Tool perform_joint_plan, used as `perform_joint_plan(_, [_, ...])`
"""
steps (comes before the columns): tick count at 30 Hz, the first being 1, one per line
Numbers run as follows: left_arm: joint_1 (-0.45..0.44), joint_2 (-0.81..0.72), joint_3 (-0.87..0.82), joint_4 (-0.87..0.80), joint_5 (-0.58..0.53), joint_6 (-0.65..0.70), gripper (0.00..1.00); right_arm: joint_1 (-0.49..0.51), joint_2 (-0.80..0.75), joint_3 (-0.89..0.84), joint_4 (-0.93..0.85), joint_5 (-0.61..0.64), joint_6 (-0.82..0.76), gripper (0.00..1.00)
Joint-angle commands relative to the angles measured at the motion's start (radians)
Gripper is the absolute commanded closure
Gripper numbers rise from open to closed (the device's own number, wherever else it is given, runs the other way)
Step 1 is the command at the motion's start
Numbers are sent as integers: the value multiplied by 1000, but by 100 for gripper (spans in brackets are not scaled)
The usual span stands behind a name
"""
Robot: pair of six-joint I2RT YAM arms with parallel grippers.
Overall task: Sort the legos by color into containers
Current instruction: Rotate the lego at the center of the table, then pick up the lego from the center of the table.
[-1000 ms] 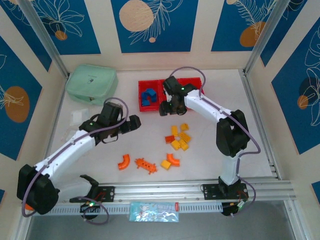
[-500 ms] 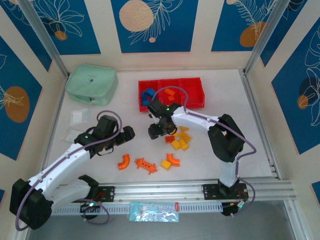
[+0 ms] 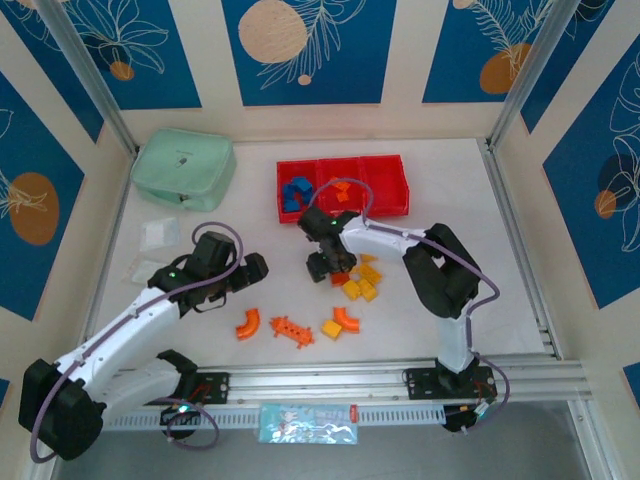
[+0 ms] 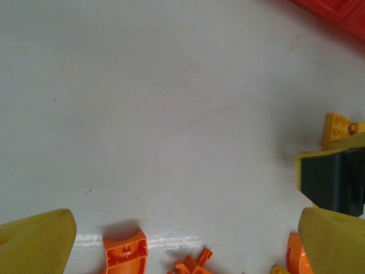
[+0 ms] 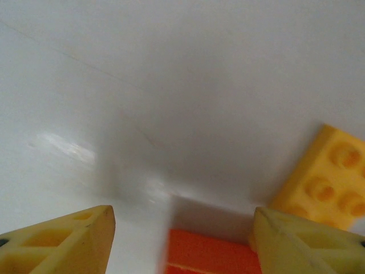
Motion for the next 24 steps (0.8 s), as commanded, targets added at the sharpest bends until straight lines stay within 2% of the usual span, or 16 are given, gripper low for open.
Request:
perform_joint_plan(1, [-9,12,2,-7,-10,-10,1,-7,-57,-26,-57,48,34,34])
perform_joint_plan(14, [-10,24,4,-2,-5,-7,1,3,-67,-72,-74,-13,148,32])
perform_joint_plan(24, [-10,23,6,-2,3,-5,1,9,-28,-39,-57,-18,142,45])
